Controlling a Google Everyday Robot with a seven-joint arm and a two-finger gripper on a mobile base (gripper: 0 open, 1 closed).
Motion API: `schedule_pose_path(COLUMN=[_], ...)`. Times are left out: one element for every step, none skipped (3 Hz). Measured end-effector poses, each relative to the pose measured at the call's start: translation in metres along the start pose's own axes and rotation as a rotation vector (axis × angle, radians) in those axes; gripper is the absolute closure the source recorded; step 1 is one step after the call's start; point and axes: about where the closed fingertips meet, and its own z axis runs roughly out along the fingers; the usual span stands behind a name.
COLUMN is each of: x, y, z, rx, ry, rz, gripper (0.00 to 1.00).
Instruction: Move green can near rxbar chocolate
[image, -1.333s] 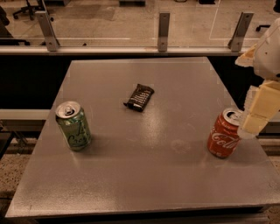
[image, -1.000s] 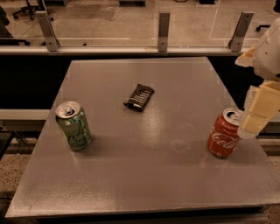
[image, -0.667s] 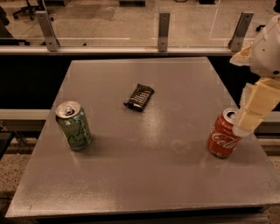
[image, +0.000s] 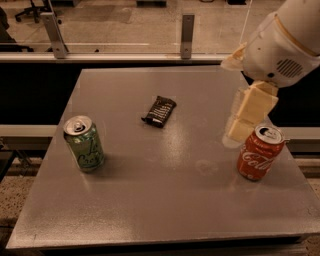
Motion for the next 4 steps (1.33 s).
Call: schedule_pose_path(x=[-0.040,-0.077,-0.109,-0.138], y=[0.008,0.014,0.016,0.015], z=[0.025,0.052,0.073,0.094], rx=[-0.013,-0.026,-0.020,-0.033], ry=[-0.067,-0.130,-0.177,-0.218], rz=[-0.026,-0.046,-0.060,-0.057], gripper=[0.00,0.00,0.00,0.00])
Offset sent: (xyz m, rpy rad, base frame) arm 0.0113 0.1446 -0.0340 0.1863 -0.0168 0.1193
